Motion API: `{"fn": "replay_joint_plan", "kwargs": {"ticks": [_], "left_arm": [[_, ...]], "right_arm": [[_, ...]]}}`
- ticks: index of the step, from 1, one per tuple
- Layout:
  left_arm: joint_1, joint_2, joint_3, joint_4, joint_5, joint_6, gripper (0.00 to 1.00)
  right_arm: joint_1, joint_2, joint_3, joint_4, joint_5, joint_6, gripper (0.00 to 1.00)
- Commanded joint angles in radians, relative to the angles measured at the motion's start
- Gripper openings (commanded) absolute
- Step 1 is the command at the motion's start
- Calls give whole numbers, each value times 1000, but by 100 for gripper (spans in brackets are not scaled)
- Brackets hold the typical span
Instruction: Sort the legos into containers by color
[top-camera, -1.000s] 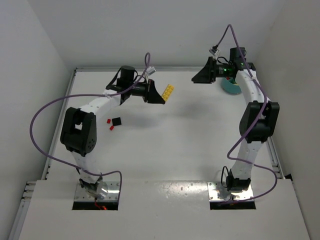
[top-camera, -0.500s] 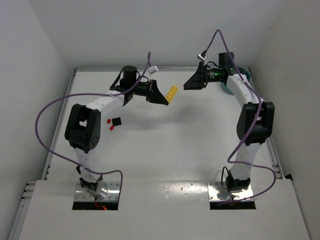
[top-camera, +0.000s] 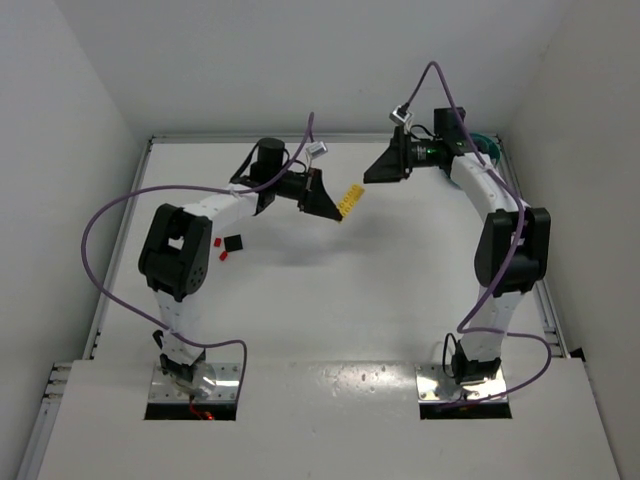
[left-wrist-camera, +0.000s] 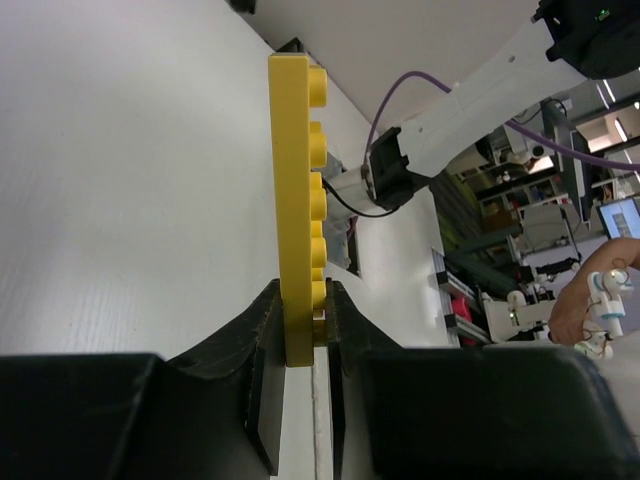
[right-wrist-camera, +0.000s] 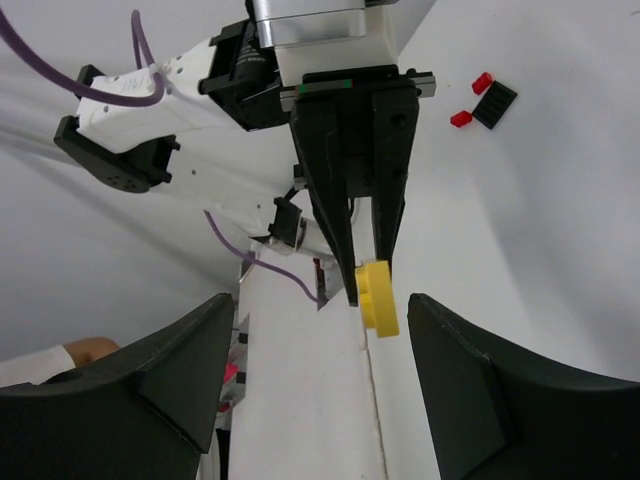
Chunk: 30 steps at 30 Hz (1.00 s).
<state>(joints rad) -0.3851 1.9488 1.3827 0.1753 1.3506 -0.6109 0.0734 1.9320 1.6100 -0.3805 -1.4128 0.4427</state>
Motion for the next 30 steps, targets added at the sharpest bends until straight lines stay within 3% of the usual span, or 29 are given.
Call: {"fn": "replay_joint_plan", "kwargs": {"ticks": [1,8,13,30], "left_arm": [[-23,-40,26,36,56,17,0],[-43,-59,26,36,56,17,0],[-43,-59,47,36,56,17,0],[-52,-50,68,36,47,17,0]], "right_arm": [[5,-41,-12,22,5,-27,71],[5,-59,-45,-1,5,-45,70],[5,-68,-71,-1,-5,-45,60],[32,-105,-119,22,-14,-45,48]]}}
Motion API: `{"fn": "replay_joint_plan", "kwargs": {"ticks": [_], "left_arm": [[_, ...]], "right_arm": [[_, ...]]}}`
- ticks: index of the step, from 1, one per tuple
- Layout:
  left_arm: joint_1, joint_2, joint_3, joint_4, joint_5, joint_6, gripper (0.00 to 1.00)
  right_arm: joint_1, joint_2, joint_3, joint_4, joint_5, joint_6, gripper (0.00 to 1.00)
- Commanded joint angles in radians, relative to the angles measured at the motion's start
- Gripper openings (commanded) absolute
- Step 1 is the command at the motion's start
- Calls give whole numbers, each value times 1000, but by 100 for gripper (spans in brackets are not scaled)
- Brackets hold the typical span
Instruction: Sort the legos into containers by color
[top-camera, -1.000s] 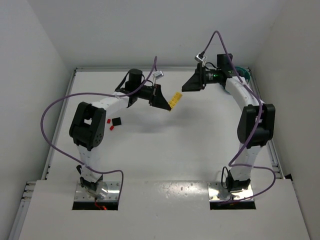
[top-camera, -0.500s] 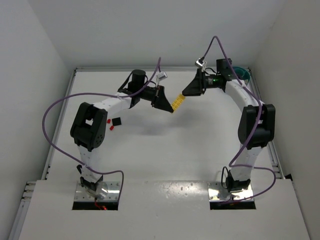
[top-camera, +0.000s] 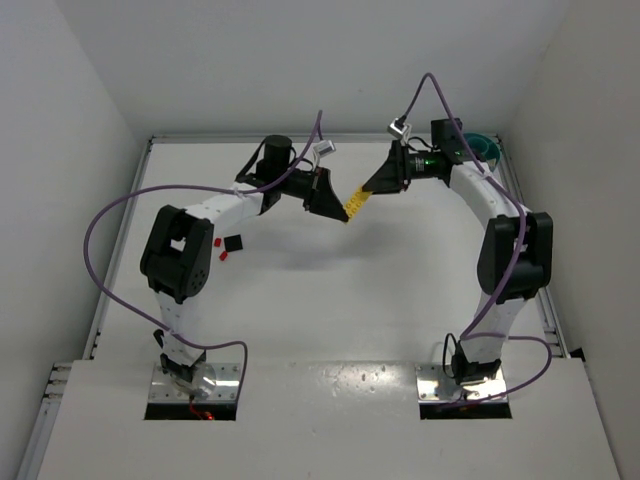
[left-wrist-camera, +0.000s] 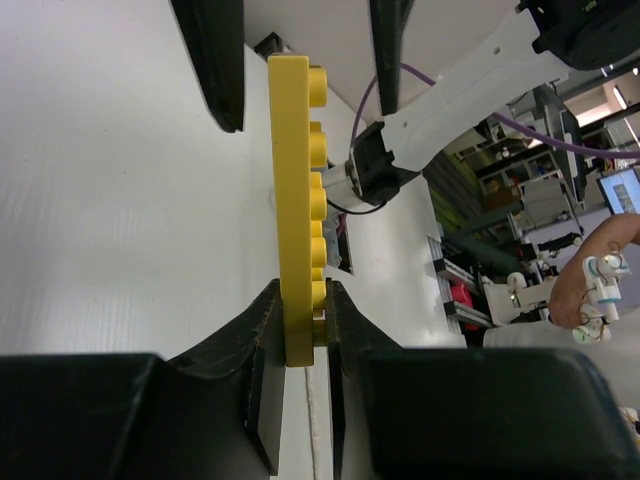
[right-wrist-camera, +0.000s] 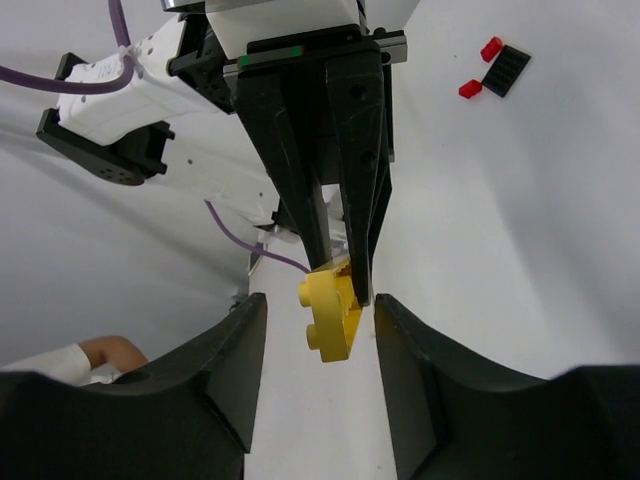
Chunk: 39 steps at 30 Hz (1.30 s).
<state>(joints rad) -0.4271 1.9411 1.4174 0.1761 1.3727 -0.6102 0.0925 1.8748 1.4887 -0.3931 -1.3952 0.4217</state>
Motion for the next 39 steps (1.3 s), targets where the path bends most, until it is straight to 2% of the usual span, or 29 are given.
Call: {"fn": "replay_joint_plan", "kwargs": {"ticks": [1,4,8,10,11,12,15,16,19,23,26,27,28,29,30,32,33,34,37,39], "left_arm": [[-10,-42,34,36,25,17,0],[-10,-42,34,36,25,17,0],[-10,-42,25,36,16,17,0],[-10,-42,25,36,16,7,9],[-10,-42,25,36,16,7,17],[-10,-42,25,36,16,7,32],[-10,-42,25,36,5,-2,50],[-10,-42,25,36,5,-2,58],[-10,-51,15,36,-4,-2,67],[1,-76,-8,-9,-47,44,70],[45,-120,-55,-91,-118,139,72],[57,-152,-55,-136,-206,186,74],[68,-172,-55,-265,-290,240,75],[88,-197,-67,-301,-370,286,77],[97,-221,-81,-311,-503,321,77],[109,-271,-81,-375,-607,357,77],[110,-280,-81,-398,-654,381,89],[110,-280,-81,-464,-814,397,93],[110,-318,-72,-521,-1120,426,100],[110,-327,-72,-530,-1214,417,100]], "right_arm": [[13,-48,-7,34,-31,-24,44],[13,-48,-7,34,-22,-24,41],[13,-57,-7,-30,11,-78,29],[23,-57,5,-120,47,-165,20],[23,-57,22,-156,62,-199,16],[32,-57,37,-186,76,-230,12],[32,-57,48,-282,122,-322,1],[32,-66,48,-292,136,-333,1],[32,-77,48,-303,148,-342,0],[21,-100,16,-303,180,-342,0],[-2,-135,2,-315,284,-381,0],[-11,-146,2,-329,391,-406,0],[-11,-166,2,-329,445,-425,0],[-20,-175,2,-329,499,-437,0],[-20,-175,2,-313,622,-437,0],[-31,-184,12,-281,747,-437,0],[-40,-184,24,-229,903,-416,0],[-51,-184,44,-205,982,-405,0],[-97,-126,129,-181,1229,-383,0],[-140,-86,181,-141,1327,-383,0]]}}
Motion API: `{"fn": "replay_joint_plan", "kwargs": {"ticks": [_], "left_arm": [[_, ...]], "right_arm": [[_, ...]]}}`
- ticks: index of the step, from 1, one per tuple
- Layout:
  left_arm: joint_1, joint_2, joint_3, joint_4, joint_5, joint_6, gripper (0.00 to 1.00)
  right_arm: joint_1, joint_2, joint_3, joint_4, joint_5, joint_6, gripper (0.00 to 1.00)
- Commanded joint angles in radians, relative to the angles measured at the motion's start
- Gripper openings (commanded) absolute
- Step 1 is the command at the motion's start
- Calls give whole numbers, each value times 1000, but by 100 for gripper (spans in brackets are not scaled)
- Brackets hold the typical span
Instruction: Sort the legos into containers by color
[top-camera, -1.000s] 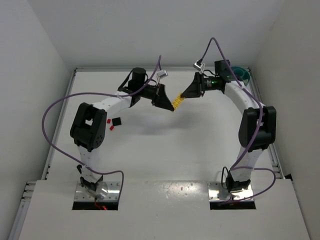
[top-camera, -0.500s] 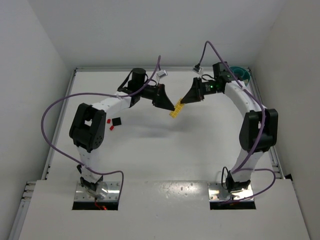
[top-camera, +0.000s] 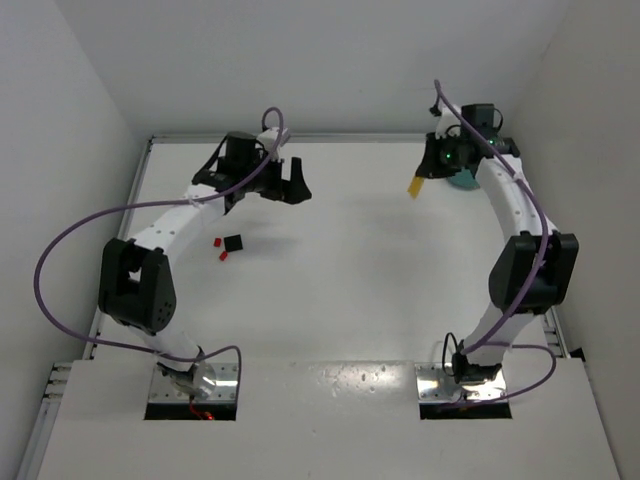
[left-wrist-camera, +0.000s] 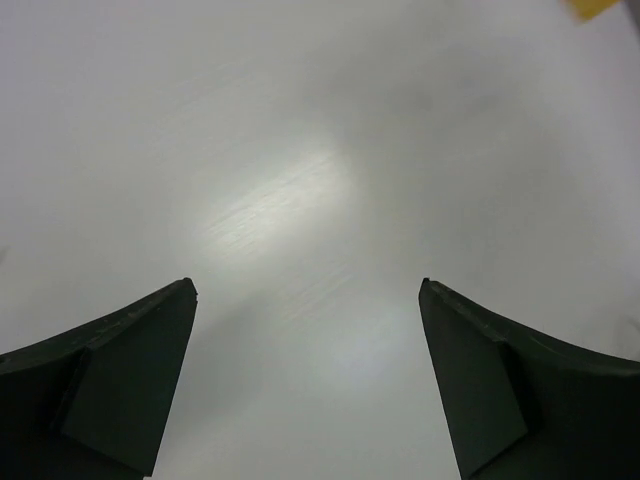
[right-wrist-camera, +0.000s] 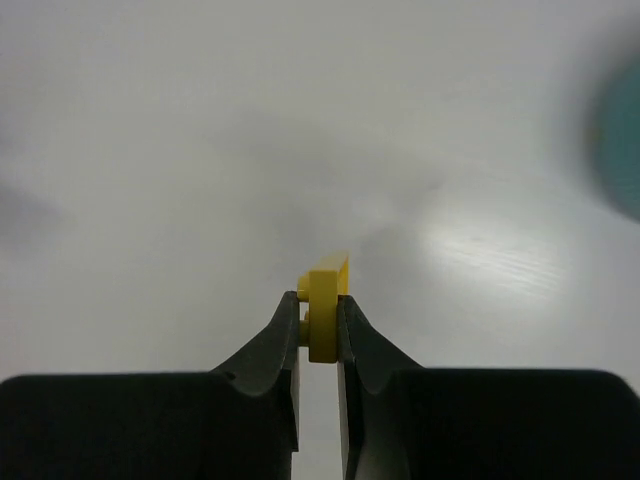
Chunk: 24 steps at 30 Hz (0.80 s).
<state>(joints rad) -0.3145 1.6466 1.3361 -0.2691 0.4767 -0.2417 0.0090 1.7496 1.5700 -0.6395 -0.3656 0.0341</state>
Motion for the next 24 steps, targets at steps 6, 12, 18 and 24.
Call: {"fn": "replay_joint_plan", "kwargs": {"ticks": [6,12,18,24], "left_arm": [[6,-44,-12,-64,-420,-53,100],[44,-34,-23,-53,-201,8,100],[66,-16,-14,-53,-61,56,100],[66,-7,-5,-62,-27,65,100]], "right_arm": [[-104,136,226,152,366,13,0],[-122,221,277,210,378,-6,0],[-141,289,352,241,340,-112,0],[-159,320,361,276,363,-220,0]]}}
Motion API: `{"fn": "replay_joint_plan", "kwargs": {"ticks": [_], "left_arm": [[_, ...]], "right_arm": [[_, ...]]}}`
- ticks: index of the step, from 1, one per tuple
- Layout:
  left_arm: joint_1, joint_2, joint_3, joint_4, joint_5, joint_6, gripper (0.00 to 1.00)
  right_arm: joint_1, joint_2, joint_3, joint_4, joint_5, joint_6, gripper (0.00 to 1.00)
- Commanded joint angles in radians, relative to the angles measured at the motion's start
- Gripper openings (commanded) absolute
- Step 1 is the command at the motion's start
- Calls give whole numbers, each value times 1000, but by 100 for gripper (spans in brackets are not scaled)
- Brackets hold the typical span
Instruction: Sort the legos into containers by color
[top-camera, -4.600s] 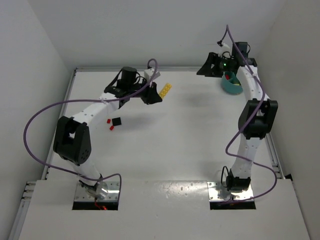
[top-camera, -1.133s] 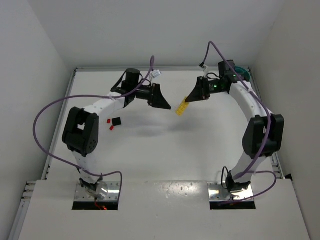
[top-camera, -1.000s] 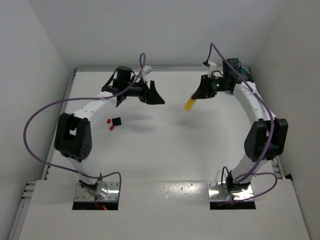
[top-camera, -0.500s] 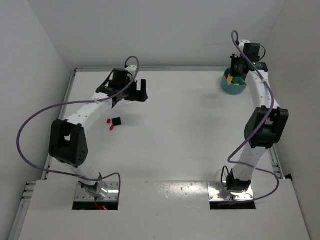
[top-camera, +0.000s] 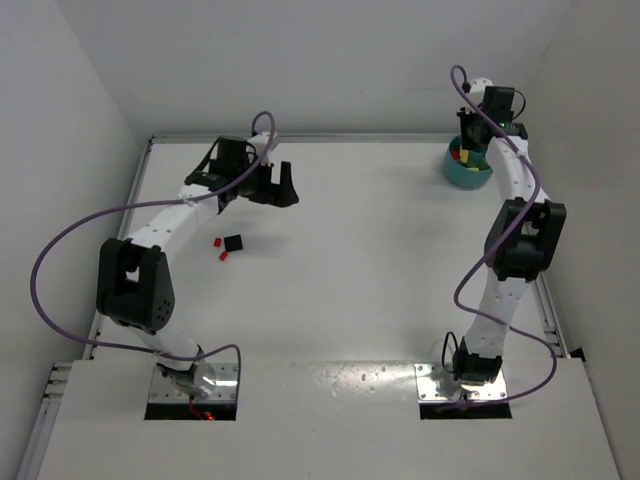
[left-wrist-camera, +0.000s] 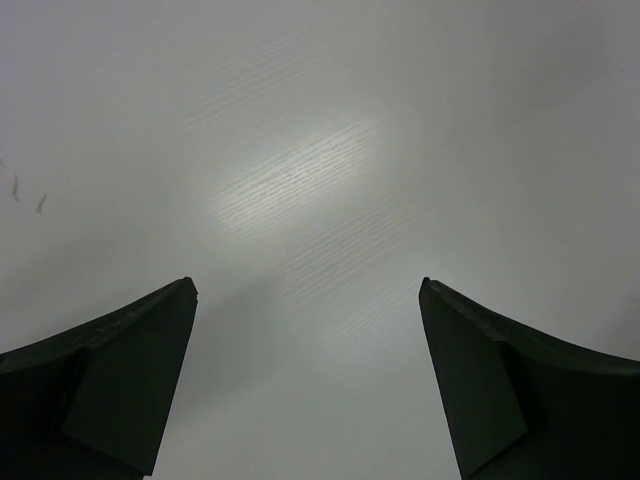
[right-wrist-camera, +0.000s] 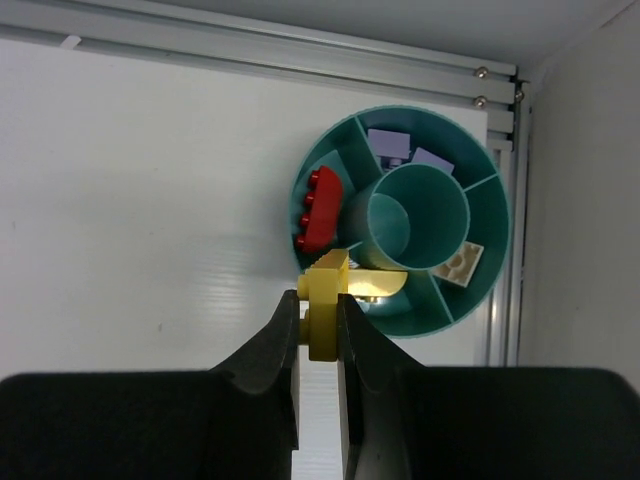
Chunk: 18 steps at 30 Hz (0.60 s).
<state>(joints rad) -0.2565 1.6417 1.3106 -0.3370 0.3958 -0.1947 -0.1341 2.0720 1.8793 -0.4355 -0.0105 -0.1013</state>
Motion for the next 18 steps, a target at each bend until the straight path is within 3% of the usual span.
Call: {"fn": "replay_joint_plan", "kwargs": {"ticks": [1,18], "left_arm": [[8,7,21,6,54,18,100],[8,47,49,-4,101,28,100]], "right_arm": [[-16,-3,52,72,7,-93,0],[-44,8,86,12,-54,-235,4]]}}
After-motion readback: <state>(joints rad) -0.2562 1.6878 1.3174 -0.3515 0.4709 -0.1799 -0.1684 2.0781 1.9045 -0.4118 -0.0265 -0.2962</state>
